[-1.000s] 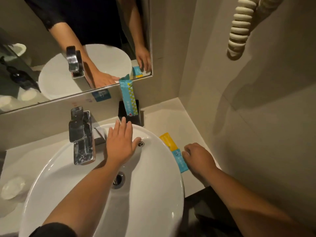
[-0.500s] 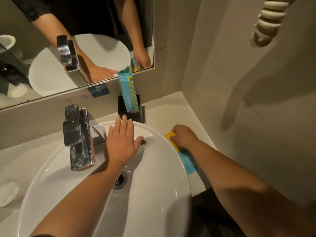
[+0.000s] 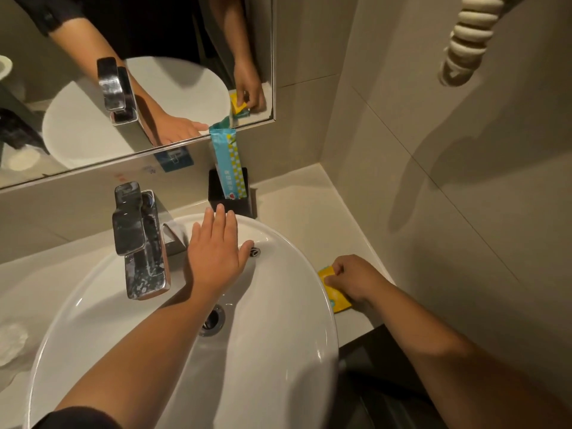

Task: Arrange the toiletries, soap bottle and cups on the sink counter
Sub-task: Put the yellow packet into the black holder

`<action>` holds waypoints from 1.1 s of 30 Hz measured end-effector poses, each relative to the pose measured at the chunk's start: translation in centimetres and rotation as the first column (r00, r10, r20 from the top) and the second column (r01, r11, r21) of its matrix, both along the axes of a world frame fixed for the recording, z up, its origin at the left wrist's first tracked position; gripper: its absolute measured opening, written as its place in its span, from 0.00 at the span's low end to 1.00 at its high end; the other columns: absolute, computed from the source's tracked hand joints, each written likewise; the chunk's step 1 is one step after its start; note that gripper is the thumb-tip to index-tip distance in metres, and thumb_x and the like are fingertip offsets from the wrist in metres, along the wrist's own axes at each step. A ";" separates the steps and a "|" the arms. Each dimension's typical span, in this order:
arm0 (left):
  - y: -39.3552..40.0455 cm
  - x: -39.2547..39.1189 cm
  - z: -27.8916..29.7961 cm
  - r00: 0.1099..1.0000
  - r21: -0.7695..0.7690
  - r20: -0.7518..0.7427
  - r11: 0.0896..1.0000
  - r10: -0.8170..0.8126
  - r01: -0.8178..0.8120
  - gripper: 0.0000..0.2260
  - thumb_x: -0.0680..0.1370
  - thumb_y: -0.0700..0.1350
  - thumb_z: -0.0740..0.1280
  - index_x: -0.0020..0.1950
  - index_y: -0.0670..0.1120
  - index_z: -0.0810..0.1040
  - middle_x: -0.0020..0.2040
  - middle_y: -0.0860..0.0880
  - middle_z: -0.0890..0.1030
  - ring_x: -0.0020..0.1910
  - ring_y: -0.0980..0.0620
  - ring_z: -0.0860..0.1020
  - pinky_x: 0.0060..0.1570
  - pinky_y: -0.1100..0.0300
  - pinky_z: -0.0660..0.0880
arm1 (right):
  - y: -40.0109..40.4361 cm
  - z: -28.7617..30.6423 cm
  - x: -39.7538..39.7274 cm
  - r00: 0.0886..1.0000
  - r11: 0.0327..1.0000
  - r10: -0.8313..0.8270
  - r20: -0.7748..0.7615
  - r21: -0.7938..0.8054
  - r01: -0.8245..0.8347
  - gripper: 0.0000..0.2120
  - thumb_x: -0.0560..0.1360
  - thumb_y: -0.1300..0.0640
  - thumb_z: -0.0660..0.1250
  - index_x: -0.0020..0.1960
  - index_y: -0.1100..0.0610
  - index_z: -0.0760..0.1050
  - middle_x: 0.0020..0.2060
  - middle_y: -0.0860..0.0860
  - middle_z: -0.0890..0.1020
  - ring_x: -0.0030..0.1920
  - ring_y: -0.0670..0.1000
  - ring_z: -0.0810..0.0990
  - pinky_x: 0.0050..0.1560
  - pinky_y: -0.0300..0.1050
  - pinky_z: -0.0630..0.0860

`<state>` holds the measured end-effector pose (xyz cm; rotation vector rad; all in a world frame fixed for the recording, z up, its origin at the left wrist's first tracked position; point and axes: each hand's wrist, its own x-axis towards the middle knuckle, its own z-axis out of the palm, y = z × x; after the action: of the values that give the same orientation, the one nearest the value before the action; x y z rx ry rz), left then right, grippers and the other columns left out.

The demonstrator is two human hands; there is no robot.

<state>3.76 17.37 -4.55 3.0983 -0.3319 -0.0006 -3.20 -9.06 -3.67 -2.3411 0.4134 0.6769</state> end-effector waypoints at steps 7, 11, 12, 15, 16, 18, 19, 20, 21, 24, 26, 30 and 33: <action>-0.1 0.0 0.2 1.000 0.002 -0.007 1.000 0.002 -0.002 0.34 0.78 0.63 0.46 0.75 0.40 0.60 0.76 0.40 0.62 0.75 0.39 0.58 0.71 0.42 0.60 | 0.0 0.2 0.3 0.996 1.000 -0.013 -0.083 0.025 0.015 0.11 0.73 0.58 0.68 0.51 0.52 0.68 0.49 0.54 0.76 0.47 0.54 0.76 0.42 0.45 0.72; 0.0 -0.1 0.3 1.000 -0.009 -0.016 1.000 0.005 -0.006 0.34 0.78 0.63 0.46 0.75 0.40 0.61 0.75 0.39 0.63 0.75 0.39 0.58 0.70 0.41 0.61 | -0.7 0.8 0.8 0.995 0.998 0.019 -0.099 0.060 -0.013 0.16 0.72 0.62 0.69 0.60 0.56 0.75 0.55 0.56 0.79 0.51 0.53 0.78 0.49 0.44 0.74; 0.0 -0.1 0.5 1.000 -0.021 -0.018 1.000 0.005 -0.006 0.34 0.78 0.63 0.46 0.75 0.40 0.62 0.75 0.39 0.63 0.75 0.39 0.59 0.70 0.41 0.61 | -0.9 1.1 0.9 0.996 0.997 0.024 -0.091 0.073 -0.018 0.11 0.72 0.63 0.68 0.54 0.56 0.78 0.50 0.55 0.80 0.48 0.53 0.78 0.48 0.46 0.75; -0.2 -0.2 0.9 0.999 -0.038 -0.032 0.999 0.006 -0.007 0.35 0.77 0.63 0.46 0.74 0.40 0.63 0.75 0.39 0.64 0.75 0.38 0.60 0.70 0.41 0.62 | -1.7 2.8 2.1 0.999 0.990 -0.001 -0.033 0.141 0.006 0.05 0.71 0.65 0.69 0.42 0.56 0.78 0.37 0.52 0.79 0.40 0.52 0.78 0.44 0.47 0.76; -0.2 -0.2 0.9 0.999 -0.043 -0.036 0.999 0.008 -0.010 0.35 0.77 0.63 0.46 0.74 0.40 0.64 0.74 0.39 0.64 0.74 0.38 0.60 0.69 0.41 0.62 | -1.8 3.6 2.8 1.000 0.982 -0.025 0.002 0.188 0.024 0.06 0.71 0.66 0.70 0.40 0.56 0.78 0.35 0.52 0.79 0.37 0.52 0.78 0.42 0.48 0.76; -0.2 -0.3 1.0 0.999 -0.055 -0.043 0.998 0.011 -0.013 0.34 0.77 0.62 0.47 0.73 0.39 0.65 0.74 0.39 0.66 0.74 0.38 0.62 0.68 0.40 0.64 | -1.5 5.6 4.5 0.994 0.955 -0.073 0.084 0.294 0.045 0.08 0.72 0.66 0.70 0.38 0.55 0.78 0.33 0.52 0.78 0.35 0.51 0.77 0.40 0.46 0.76; -0.1 -0.3 1.0 0.999 -0.060 -0.044 0.998 0.010 -0.013 0.34 0.77 0.62 0.48 0.72 0.39 0.66 0.73 0.39 0.67 0.73 0.37 0.63 0.67 0.40 0.65 | -1.0 6.7 5.5 0.986 0.936 -0.101 0.131 0.347 0.049 0.08 0.72 0.67 0.70 0.38 0.55 0.78 0.32 0.52 0.78 0.35 0.51 0.77 0.41 0.47 0.77; -0.1 -0.2 0.9 0.999 -0.064 -0.046 0.998 0.009 -0.012 0.33 0.77 0.62 0.49 0.72 0.39 0.67 0.73 0.39 0.67 0.73 0.37 0.64 0.67 0.40 0.66 | -0.3 7.7 6.6 0.976 0.911 -0.131 0.172 0.409 0.050 0.08 0.72 0.67 0.70 0.39 0.56 0.78 0.33 0.53 0.78 0.36 0.51 0.77 0.43 0.48 0.78; -0.1 -0.3 0.9 0.999 -0.066 -0.044 0.998 0.007 -0.010 0.33 0.77 0.62 0.49 0.72 0.39 0.68 0.72 0.39 0.68 0.72 0.37 0.64 0.66 0.40 0.66 | 0.6 8.6 7.7 0.965 0.881 -0.161 0.207 0.470 0.047 0.07 0.73 0.67 0.69 0.40 0.56 0.78 0.34 0.54 0.78 0.37 0.52 0.78 0.44 0.48 0.78; 0.0 -0.3 0.7 0.999 -0.075 -0.032 0.997 0.002 -0.004 0.32 0.77 0.61 0.51 0.71 0.40 0.68 0.72 0.39 0.69 0.72 0.38 0.65 0.66 0.41 0.67 | 4.1 10.3 11.0 0.934 0.792 -0.230 0.274 0.610 0.016 0.07 0.74 0.65 0.68 0.41 0.54 0.77 0.37 0.53 0.80 0.40 0.52 0.79 0.48 0.50 0.78; 0.0 -0.2 0.6 1.000 -0.077 -0.023 0.997 -0.002 0.001 0.31 0.77 0.61 0.51 0.71 0.41 0.69 0.72 0.40 0.69 0.72 0.38 0.66 0.65 0.41 0.67 | 6.8 10.5 13.0 0.922 0.759 -0.243 0.301 0.651 -0.013 0.06 0.75 0.63 0.68 0.43 0.53 0.77 0.38 0.52 0.81 0.41 0.52 0.80 0.50 0.52 0.78; 0.1 0.0 0.3 1.000 -0.099 -0.006 0.995 -0.005 0.005 0.31 0.77 0.61 0.53 0.70 0.40 0.71 0.71 0.39 0.70 0.70 0.38 0.68 0.63 0.40 0.70 | 11.1 9.5 15.8 0.917 0.734 -0.246 0.313 0.679 -0.035 0.06 0.76 0.62 0.67 0.44 0.53 0.78 0.40 0.52 0.82 0.41 0.50 0.82 0.52 0.51 0.81; 0.1 0.1 0.0 1.000 -0.105 0.017 0.994 -0.013 0.015 0.30 0.76 0.60 0.54 0.69 0.40 0.71 0.70 0.39 0.71 0.70 0.38 0.69 0.62 0.40 0.71 | 12.4 8.2 17.4 0.903 0.772 -0.240 0.355 0.634 -0.045 0.05 0.75 0.60 0.68 0.43 0.50 0.78 0.41 0.52 0.84 0.44 0.52 0.83 0.53 0.55 0.81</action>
<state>3.85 17.46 -4.57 2.9930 -0.3420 0.0409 14.15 3.31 4.57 -1.7225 0.0821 0.1857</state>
